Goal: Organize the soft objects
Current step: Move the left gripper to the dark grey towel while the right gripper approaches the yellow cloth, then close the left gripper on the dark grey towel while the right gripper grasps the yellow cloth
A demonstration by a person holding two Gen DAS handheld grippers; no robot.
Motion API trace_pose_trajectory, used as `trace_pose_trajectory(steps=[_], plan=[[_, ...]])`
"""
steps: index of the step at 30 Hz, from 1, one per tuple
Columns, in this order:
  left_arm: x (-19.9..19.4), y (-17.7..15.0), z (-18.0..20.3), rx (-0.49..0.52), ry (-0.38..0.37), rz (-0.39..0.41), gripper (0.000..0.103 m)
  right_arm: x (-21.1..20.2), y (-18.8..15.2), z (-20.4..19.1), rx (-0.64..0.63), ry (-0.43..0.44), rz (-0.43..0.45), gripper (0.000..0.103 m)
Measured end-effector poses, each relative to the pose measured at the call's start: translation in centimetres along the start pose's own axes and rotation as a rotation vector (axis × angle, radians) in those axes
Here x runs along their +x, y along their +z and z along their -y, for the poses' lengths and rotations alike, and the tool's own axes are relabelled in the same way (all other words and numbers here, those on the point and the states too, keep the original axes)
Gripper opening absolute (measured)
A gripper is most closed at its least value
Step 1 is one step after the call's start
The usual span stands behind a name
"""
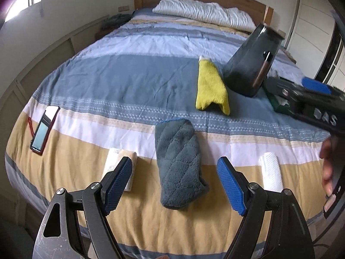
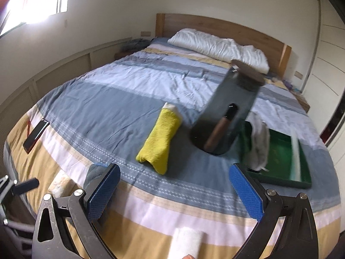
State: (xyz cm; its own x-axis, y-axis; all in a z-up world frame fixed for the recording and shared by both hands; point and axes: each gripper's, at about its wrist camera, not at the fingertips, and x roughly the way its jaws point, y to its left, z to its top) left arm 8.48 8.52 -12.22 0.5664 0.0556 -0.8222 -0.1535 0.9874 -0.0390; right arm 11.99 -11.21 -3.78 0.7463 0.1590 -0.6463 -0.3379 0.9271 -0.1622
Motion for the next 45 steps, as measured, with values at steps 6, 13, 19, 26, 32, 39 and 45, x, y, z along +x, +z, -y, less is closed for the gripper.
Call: trace_pose_trajectory(steps=[6,13,19,26,32,39,45], plan=[[3.6,-0.7,1.3,0.019,0.015,-0.063,0.076,6.6,2.0,-0.5,-0.007,0.027,-0.056,0.103],[7.2,-1.2,1.5,0.006,0.027,-0.139,0.076,12.9,3.7,-0.9,-0.012,0.028,-0.094,0.103],[9.6,-1.0,1.1,-0.026,0.033,-0.185,0.076,17.6,4.0,-1.5,-0.002,0.035,-0.145,0.103],[11.3,-1.1,1.1,-0.042,0.031,-0.219,0.076,22.2,4.7,-1.6,0.025,0.039,-0.198,0.103],[12.3,-1.4,1.1,-0.039,0.032,-0.234,0.076,25.9,5.8,-1.7,0.076,0.051,-0.225,0.103],[13.0,-1.5,1.0,-0.035,0.041,-0.233,0.076,28.8,5.8,-1.1,0.145,0.064,-0.266,0.103],[13.9,-1.6,0.9,-0.051,0.031,-0.246,0.080,30.9,5.4,-0.6,0.178,0.065,-0.306,0.103]])
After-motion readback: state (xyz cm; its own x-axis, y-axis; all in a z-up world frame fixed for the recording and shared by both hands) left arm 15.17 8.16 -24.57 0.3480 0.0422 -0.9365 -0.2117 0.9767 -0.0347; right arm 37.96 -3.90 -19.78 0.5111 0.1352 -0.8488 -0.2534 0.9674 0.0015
